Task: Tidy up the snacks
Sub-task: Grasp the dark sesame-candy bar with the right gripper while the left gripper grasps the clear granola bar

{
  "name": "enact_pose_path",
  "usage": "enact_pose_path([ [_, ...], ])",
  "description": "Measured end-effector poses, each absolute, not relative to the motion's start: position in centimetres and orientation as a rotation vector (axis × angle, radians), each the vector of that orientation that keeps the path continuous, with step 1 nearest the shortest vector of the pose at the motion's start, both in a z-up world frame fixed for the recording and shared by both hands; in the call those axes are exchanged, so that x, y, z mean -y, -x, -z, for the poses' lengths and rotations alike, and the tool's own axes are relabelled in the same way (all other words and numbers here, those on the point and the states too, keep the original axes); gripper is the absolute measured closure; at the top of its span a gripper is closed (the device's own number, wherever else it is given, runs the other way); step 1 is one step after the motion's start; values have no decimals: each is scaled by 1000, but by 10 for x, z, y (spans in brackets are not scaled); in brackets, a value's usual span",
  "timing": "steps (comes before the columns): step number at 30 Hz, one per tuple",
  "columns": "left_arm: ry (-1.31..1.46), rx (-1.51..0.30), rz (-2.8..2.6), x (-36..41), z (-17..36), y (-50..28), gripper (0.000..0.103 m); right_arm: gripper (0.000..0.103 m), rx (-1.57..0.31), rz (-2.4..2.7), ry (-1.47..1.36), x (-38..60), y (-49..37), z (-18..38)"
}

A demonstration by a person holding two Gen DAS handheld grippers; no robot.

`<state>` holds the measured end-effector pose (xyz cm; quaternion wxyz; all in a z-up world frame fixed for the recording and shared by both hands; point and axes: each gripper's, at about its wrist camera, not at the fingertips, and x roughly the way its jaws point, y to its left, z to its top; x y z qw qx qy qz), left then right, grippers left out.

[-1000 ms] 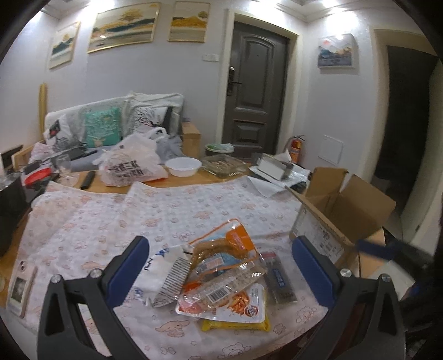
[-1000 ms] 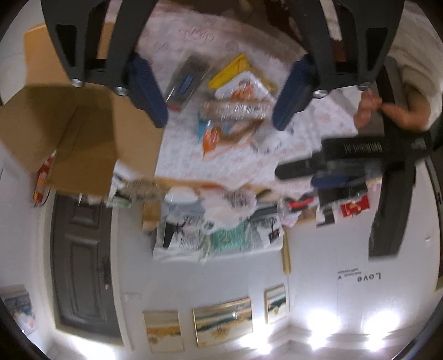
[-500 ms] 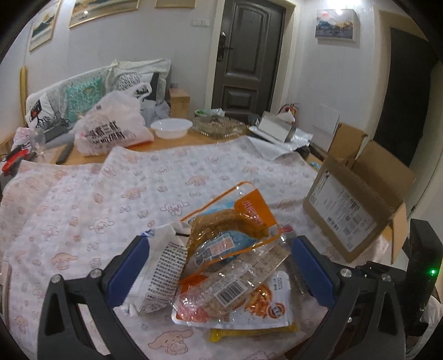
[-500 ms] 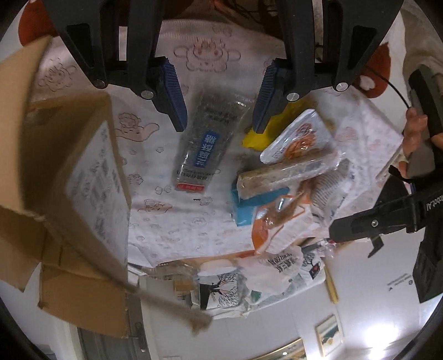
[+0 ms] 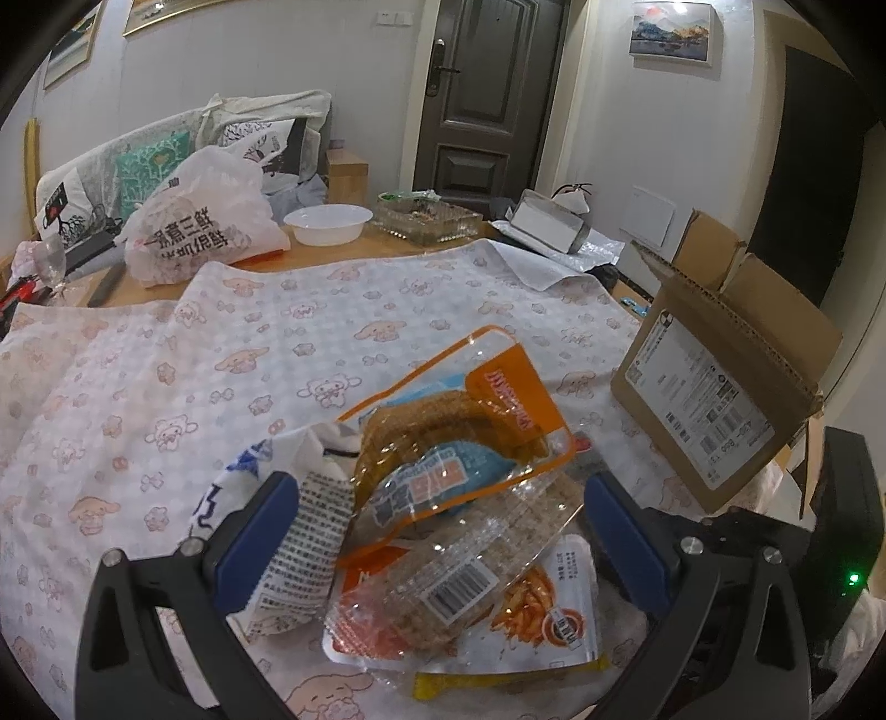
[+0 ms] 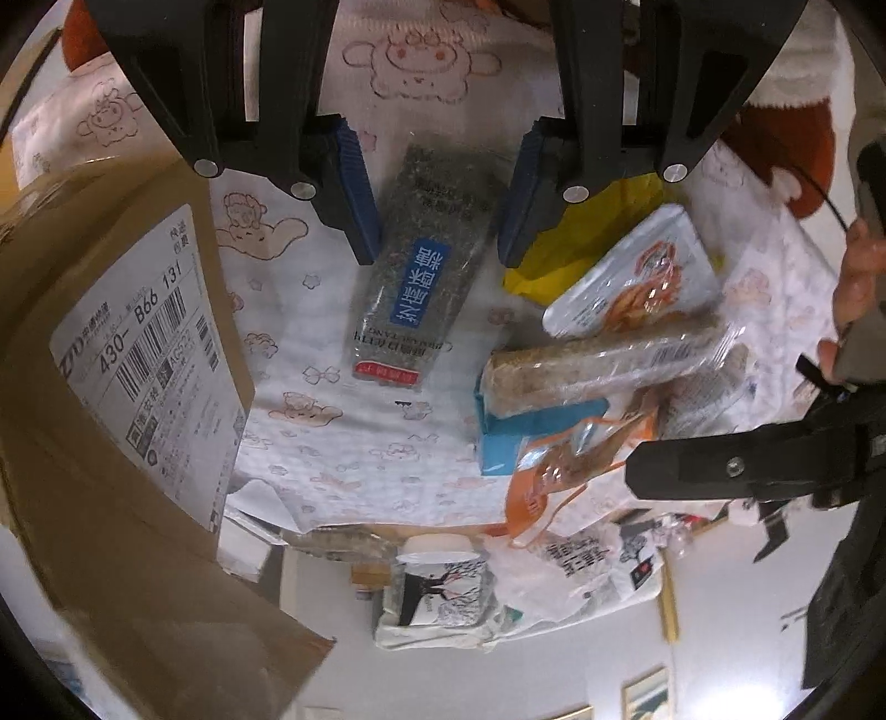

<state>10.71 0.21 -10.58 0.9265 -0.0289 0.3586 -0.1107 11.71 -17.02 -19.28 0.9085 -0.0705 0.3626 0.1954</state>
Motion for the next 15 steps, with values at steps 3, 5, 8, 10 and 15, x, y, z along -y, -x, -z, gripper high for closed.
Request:
enact_pose_path([
  [3,64,-736,221,-5,106,-102,1,64,-762,-407,156,175,-112,191],
  [5,66,-732,227,-5,106,-99,1,64,-770,-413,163,177,-110,191],
  [8,61,-735,241,-4,107,-94,1,62,-771,-391,152,180,-109,191],
  [10,61,-741,252,-4,109,-92,1,59,-769,-373,141,181,-107,192],
  [15,40,-753,305,-1,117,-94,11,59,-745,-320,105,175,-119,194],
])
